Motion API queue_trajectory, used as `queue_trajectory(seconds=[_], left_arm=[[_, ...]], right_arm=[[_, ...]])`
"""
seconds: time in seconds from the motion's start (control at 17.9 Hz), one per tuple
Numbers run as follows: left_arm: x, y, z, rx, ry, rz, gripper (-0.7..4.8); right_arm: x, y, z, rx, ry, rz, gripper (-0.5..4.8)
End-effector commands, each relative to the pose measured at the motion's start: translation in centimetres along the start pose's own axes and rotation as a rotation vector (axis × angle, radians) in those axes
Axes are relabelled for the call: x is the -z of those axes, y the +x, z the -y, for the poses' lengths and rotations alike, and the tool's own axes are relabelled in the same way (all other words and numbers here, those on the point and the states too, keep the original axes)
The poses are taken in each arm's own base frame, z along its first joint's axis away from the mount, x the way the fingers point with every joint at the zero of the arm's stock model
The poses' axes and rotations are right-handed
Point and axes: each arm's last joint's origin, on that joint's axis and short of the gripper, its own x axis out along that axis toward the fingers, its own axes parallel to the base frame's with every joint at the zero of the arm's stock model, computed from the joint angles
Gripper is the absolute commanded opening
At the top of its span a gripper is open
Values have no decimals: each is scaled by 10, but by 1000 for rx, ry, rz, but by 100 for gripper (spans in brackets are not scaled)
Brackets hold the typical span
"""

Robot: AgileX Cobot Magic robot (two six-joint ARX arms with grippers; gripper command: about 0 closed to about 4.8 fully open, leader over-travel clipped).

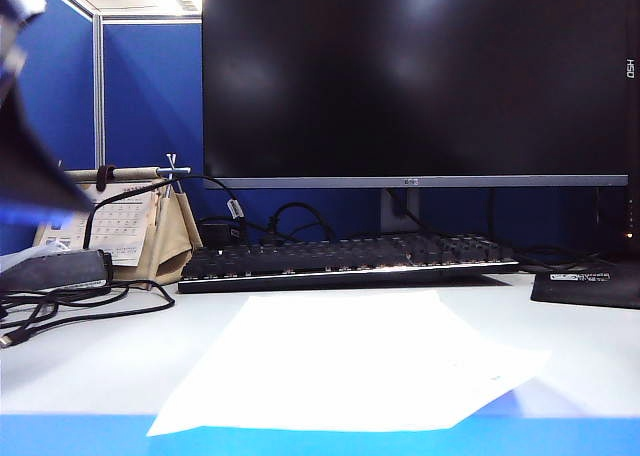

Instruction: Put a wrinkled paper upside down.

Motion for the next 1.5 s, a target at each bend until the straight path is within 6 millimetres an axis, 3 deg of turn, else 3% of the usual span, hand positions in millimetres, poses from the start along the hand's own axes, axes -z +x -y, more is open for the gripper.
queue_trajectory(seconds=[0.06, 0.17, 0.39, 0.67, 1.5], left_arm=[[11, 2, -3, 0, 4, 19, 120], [14, 3, -4, -23, 5, 16, 120], [31, 3, -14, -232, 5, 7, 120], [53, 3, -20, -292, -56, -36, 120], [57, 3, -21, -288, -112, -38, 120]], right_arm=[[11, 3, 5, 42, 4, -37, -5], [16, 5, 8, 78, -1, -43, -5], [19, 7, 13, 200, -79, -6, -5], [19, 7, 14, 213, -90, -6, -5], [19, 7, 13, 190, -60, -10, -5]])
